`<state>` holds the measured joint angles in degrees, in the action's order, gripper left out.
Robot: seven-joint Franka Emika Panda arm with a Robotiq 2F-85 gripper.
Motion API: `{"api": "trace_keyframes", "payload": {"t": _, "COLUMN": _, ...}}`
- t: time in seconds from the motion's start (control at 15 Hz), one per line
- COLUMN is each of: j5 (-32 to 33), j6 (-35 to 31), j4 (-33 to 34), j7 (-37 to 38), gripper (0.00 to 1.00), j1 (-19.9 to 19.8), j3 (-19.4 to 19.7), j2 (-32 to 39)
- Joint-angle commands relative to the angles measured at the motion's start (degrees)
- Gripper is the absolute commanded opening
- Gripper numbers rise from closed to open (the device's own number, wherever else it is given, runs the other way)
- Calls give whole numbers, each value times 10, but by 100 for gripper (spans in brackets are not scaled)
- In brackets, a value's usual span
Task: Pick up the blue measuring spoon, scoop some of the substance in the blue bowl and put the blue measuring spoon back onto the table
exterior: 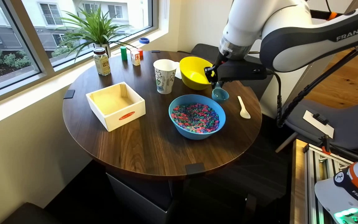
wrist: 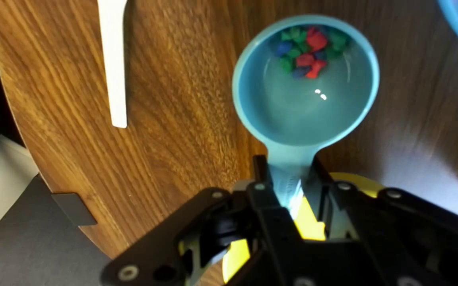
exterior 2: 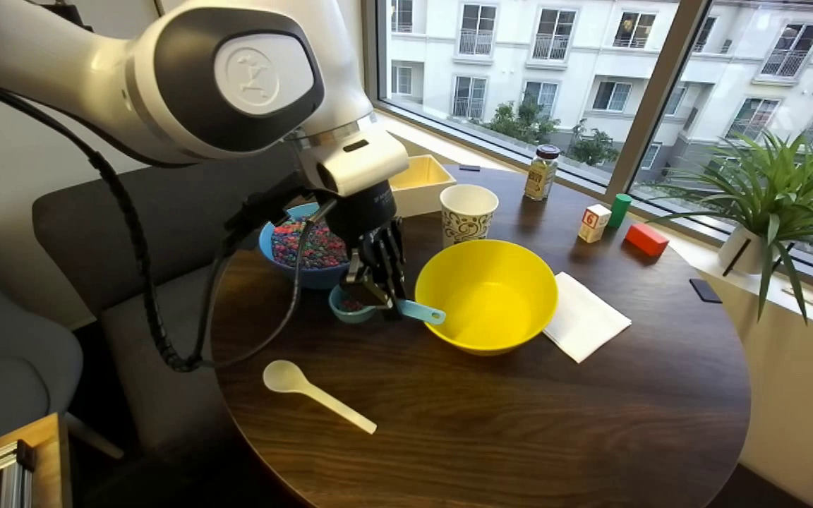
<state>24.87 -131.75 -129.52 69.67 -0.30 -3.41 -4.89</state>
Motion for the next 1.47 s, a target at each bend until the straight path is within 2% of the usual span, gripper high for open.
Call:
{"api": "trace_keyframes", "payload": {"t": 0.0, "j5": -49, "j6": -24, "j4": -7, "j7": -3, "gripper": 6, "j1": 2, "j3": 4, "j2": 14}}
{"api": "trace_keyframes", "payload": {"t": 0.2, "j5": -67, "j6": -32, "j4": -8, "j7": -1, "gripper": 6, "j1": 2, "j3": 5, "j2": 13}}
{"api": "trace_keyframes", "payload": {"t": 1.2, "j5": -49, "j6": -13, "j4": 0, "j7": 31, "gripper": 6, "j1": 5, "j3": -4, "j2": -10}}
{"api": "trace_keyframes", "payload": {"t": 1.4, "j5": -64, "j6": -10, "j4": -2, "j7": 27, "gripper": 6, "j1": 9, "j3": -8, "j2": -17}}
